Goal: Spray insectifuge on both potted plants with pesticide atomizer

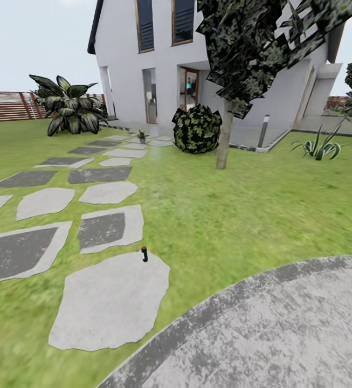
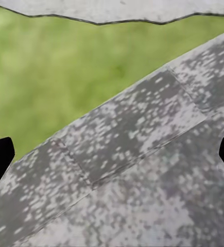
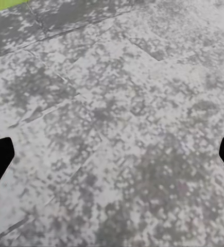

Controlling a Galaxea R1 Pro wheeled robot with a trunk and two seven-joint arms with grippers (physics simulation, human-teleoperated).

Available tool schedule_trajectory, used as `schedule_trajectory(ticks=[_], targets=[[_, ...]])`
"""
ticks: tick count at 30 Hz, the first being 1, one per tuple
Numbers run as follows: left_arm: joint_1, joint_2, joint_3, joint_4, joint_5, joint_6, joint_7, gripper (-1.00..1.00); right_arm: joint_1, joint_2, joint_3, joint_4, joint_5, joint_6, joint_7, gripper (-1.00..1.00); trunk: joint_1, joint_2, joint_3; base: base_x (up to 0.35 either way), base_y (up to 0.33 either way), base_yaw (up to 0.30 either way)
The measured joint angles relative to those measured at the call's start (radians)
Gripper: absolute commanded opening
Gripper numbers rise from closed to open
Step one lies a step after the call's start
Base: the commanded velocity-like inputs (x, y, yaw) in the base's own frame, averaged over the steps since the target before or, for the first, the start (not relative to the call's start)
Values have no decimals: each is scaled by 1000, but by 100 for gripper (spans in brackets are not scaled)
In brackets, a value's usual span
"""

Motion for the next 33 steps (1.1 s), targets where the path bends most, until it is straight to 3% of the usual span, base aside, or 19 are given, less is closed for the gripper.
schedule_trajectory(ticks=[12, 25, 33], targets=[[0, 0, 0, 0, 0, -1, 0, 100, 0, 0, 0, 0, 0, 0, -1, 100, 0, 0, 0, 291, 205, 2], [0, 0, 1, -2, 1, 0, 0, 100, -1, 0, 0, 1, 0, 0, -2, 100, 0, 0, 3, 272, 244, 246], [0, 9, 1, -1, 8, 0, 0, 100, 0, 2, 4, 0, 0, 0, -1, 100, 0, 0, 4, 257, 232, 43]])
